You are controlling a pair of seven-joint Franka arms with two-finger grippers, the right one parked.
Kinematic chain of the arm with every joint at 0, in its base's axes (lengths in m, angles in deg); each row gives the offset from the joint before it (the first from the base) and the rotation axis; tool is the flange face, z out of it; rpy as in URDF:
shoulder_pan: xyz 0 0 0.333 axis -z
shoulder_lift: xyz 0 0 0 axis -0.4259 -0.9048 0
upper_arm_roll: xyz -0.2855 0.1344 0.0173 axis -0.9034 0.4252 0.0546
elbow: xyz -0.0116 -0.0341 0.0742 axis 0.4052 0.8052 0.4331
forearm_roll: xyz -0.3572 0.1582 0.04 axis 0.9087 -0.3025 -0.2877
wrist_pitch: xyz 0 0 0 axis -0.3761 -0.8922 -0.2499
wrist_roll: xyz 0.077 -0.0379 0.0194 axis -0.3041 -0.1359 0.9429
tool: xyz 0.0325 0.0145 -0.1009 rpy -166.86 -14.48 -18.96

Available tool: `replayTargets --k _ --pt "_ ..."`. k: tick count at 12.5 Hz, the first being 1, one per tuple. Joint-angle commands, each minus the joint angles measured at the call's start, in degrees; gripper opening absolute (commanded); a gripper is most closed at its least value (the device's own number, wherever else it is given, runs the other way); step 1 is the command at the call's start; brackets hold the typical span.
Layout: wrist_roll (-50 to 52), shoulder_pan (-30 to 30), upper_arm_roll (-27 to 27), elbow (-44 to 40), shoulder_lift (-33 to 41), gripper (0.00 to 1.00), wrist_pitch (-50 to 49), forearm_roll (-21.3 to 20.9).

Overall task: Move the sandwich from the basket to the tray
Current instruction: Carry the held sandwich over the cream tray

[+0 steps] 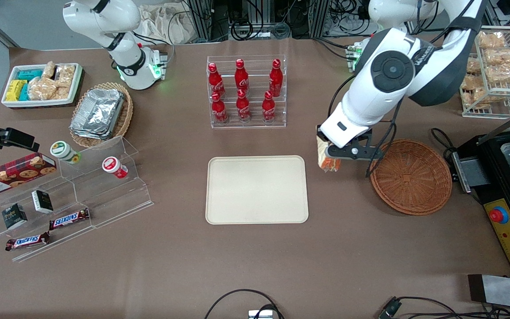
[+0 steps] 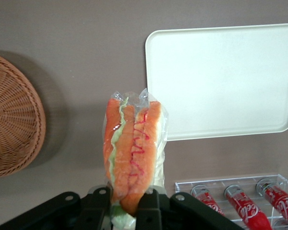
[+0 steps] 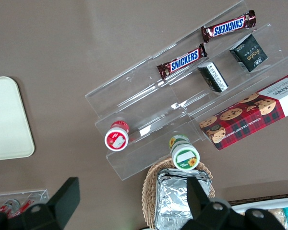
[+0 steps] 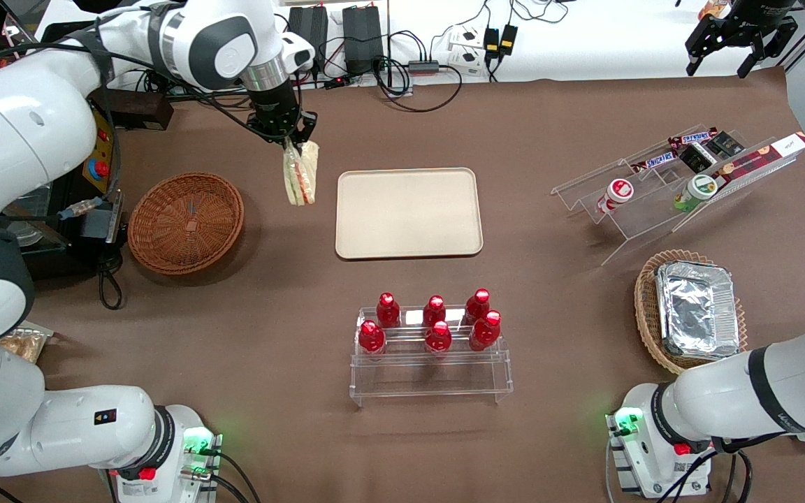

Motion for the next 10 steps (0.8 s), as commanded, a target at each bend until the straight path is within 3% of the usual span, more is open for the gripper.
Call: replayTargets --k 1,4,7,10 --pt "5.57 -0.11 -3.69 -5.13 -6.68 0.00 -0.99 -4.42" --pt "8.56 0.85 -6.06 -7.94 -11.43 0.00 -0.99 -7.75" --pt "9.80 6.29 -5.72 -11.90 -17.14 0.00 -0.99 -13.11" --pt "9.19 7.53 -5.72 -11.91 -19.43 0.00 -0.82 -14.53"
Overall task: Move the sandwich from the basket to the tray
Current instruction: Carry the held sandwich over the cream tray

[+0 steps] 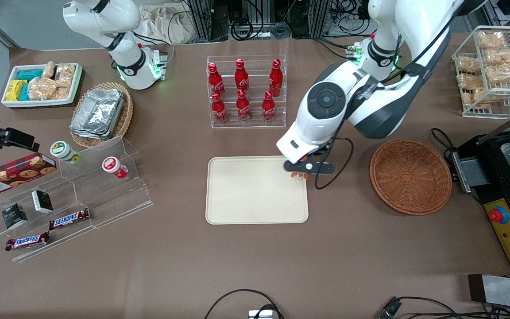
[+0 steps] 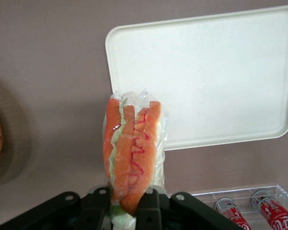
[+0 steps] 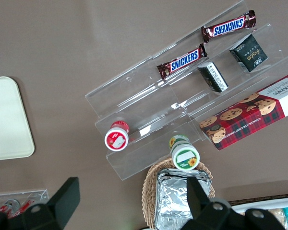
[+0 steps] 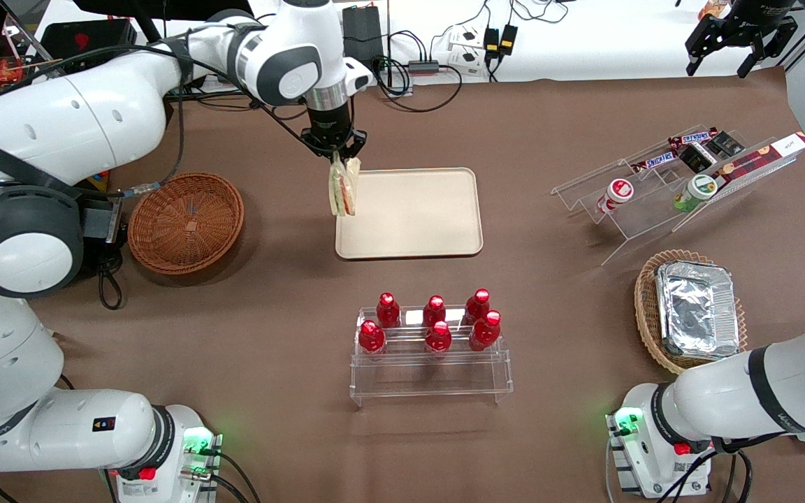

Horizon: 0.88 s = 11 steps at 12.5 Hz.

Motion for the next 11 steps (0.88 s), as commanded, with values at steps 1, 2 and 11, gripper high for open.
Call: replayTargets --k 1,2,11 --pt "0.23 1.96 -0.52 -3.10 -3.91 0.00 -0.72 -2.96" --pt "0.32 2.23 -0.52 -3.71 -5.31 0.00 -0.37 -4.10" --pt "0.58 4.95 -0.34 -6.88 -11.56 0.00 0.68 -6.74"
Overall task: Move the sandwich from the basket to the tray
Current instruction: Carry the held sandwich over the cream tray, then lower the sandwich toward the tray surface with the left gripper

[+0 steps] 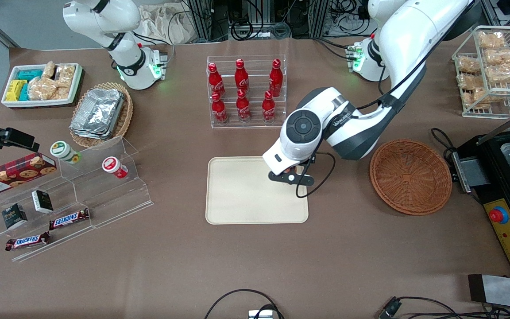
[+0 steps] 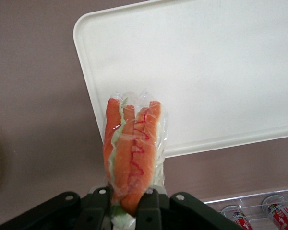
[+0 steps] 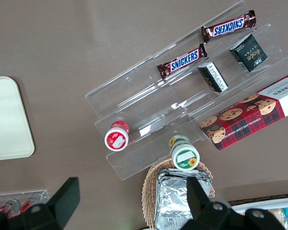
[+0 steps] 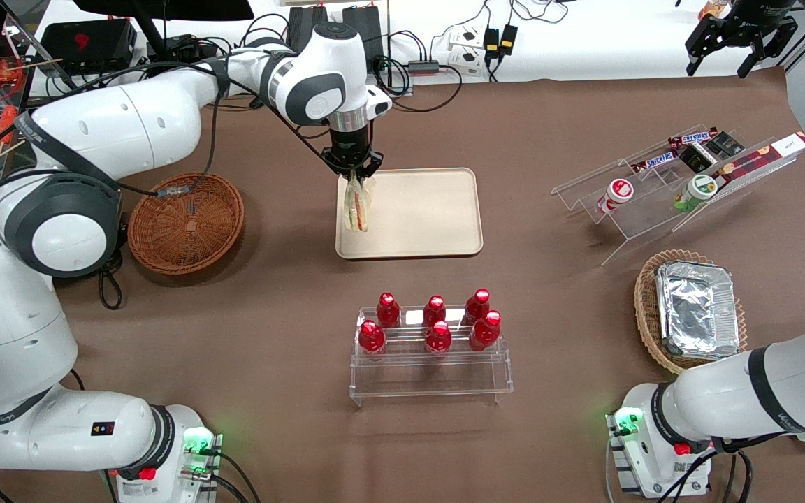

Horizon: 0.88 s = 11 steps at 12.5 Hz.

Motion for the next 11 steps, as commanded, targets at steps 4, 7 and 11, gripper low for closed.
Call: replayTargets --k 4,7,11 --pt "0.32 1.79 0.54 -3.98 -4.59 0.00 -0.58 -2.17" --pt "0.40 2.06 0.98 -3.89 -5.47 0.00 0.38 -2.35" --pt "0.23 4.95 5.02 -3.89 -6.17 0.00 3.20 -2.08"
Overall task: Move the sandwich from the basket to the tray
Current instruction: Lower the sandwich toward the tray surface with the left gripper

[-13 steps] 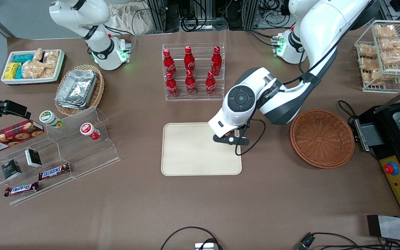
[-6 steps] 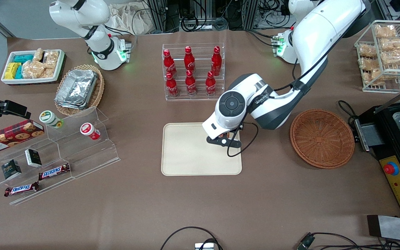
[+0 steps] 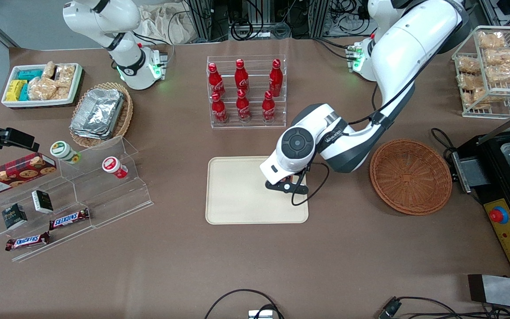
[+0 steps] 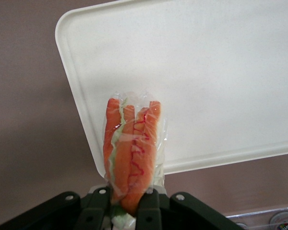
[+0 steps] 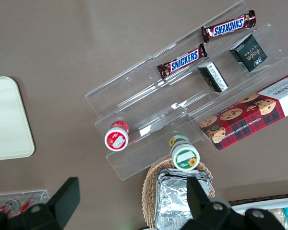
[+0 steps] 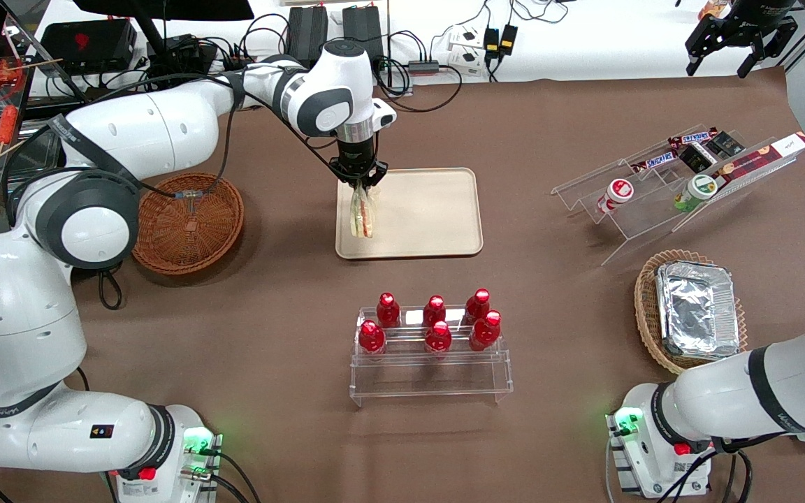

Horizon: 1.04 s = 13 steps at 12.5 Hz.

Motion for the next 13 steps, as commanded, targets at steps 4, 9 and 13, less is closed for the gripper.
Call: replayTargets --k 4,9,13 --pt "0.40 2.88 2.26 -4.08 -3.50 0.00 1.64 -1.39" --pt "0.58 3.58 3.13 -6.02 -6.32 0.00 1.73 -3.76" --pt "1.28 7.09 7.17 -6.37 -6.76 0.00 3.92 -3.59"
